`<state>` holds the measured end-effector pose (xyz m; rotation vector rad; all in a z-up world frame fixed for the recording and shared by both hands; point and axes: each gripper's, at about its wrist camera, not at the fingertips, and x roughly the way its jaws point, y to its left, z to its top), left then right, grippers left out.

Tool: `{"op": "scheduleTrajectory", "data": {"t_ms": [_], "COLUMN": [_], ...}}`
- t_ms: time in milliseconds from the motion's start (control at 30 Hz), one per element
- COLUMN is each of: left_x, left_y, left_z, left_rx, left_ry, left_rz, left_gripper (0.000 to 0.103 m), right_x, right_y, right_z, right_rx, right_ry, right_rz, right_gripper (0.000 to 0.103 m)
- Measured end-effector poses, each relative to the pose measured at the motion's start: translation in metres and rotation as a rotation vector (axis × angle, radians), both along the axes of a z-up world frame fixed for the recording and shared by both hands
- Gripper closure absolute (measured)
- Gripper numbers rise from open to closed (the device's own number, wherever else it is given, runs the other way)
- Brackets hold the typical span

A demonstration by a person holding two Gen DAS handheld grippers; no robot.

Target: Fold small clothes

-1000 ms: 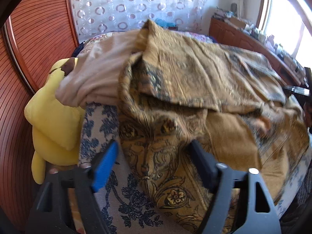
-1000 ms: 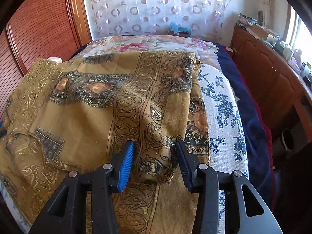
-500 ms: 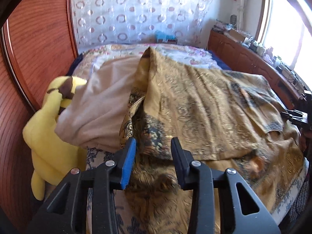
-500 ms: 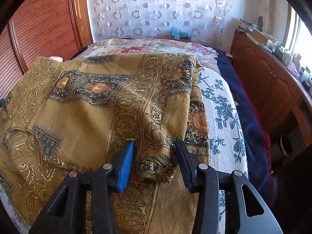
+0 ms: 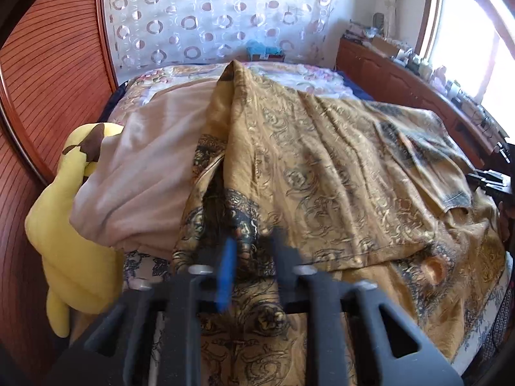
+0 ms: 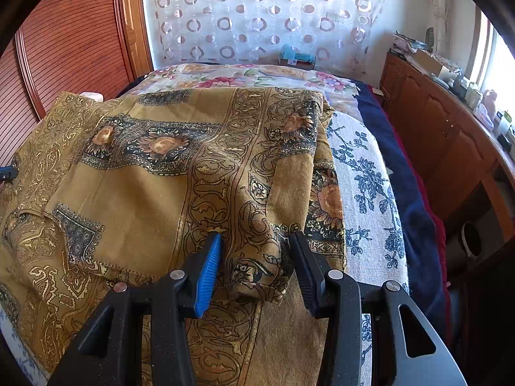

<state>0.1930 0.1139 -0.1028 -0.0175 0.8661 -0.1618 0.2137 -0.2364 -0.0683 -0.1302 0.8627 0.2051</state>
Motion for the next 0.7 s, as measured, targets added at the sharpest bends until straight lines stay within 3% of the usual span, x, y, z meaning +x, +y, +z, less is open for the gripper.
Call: {"op": "scheduleTrajectory", "data": {"t_ms": [67,133,233,533,700], "left_x": [-0.004,-0.009,-0.020,-0.059,-0.081], "left_y": [-0.001,-0.004,-0.010,-0.015,-0.009], "left_z": [0.005,0.011,0.027,0.077,0.091], "left_rx": [-0.003,0.001,-0.016,-0.107,-0.147], "left_ry": [-0.031,-0.053,-0.099,-0.224,-0.255], "left_rz": [0.007,0.003,-0.008,-0.047,-0.048], "left_gripper": [0.098,0.098,0.098,0.098,0.098], "right_x": [0.000,0.000,-0.005,-0.053,-0.085], "right_y": [0.000,-0.004,-0.008,-0.011,-0.026], "right_z": [0.000,0.002,0.008,0.058,0.076], "right_rx": [0.001,0.028,0.073,0.145,0.181], "right_ry": [-0.001,-0.003,-0.024,-0.158,-0.187], "right_rz": [-0.001,0.001,0.004,0.042,0.055], "right_gripper": [0.061,0.083,0.096,0.099,0.099]}}
